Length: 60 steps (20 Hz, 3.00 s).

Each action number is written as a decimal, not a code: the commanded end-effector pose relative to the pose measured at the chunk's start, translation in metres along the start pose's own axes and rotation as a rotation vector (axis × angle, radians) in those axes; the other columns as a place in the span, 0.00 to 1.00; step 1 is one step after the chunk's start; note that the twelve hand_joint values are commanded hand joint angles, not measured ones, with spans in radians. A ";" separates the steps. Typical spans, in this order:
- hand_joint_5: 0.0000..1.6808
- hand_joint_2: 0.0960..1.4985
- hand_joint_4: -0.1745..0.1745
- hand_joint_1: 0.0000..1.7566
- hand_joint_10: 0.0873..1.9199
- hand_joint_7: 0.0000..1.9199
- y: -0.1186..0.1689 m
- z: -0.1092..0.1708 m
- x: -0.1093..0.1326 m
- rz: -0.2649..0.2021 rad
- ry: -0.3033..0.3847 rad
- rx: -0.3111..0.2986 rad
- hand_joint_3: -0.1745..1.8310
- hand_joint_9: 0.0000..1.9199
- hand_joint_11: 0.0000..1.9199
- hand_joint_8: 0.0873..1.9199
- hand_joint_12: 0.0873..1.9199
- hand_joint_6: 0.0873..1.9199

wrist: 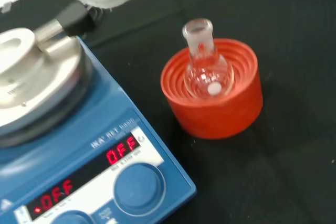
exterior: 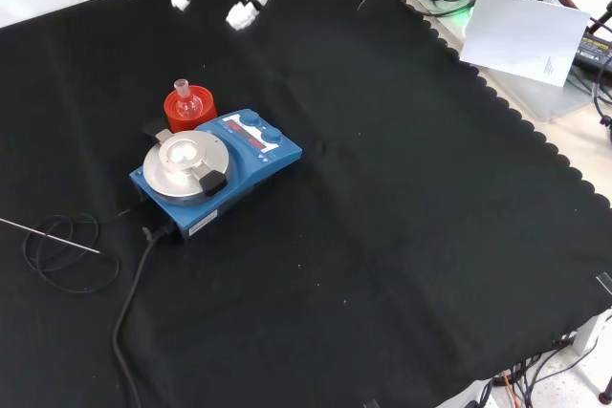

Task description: Pick up the round-bottom flask.

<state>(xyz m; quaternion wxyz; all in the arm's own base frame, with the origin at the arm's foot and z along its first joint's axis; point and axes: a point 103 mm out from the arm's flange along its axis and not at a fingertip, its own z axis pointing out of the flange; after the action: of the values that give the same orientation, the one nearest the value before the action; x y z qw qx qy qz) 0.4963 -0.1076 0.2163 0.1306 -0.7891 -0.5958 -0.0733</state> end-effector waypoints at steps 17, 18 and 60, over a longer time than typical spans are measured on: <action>0.34 0.39 0.30 0.43 0.35 0.16 0.077 0.100 -0.027 0.052 0.124 0.026 0.37 0.22 0.01 0.33 0.70 0.00; 0.34 0.38 0.30 0.43 0.35 0.17 0.079 0.101 -0.028 0.054 0.130 0.025 0.37 0.22 0.02 0.33 0.70 0.00; 0.44 0.35 0.27 0.56 0.31 0.24 0.101 0.114 -0.020 -0.005 0.128 -0.049 0.42 0.31 0.10 0.31 0.70 0.32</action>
<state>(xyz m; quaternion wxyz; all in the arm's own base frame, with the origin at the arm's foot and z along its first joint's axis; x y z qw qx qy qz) 0.5829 -0.1200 0.0895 0.1497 -0.7851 -0.5848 -0.1386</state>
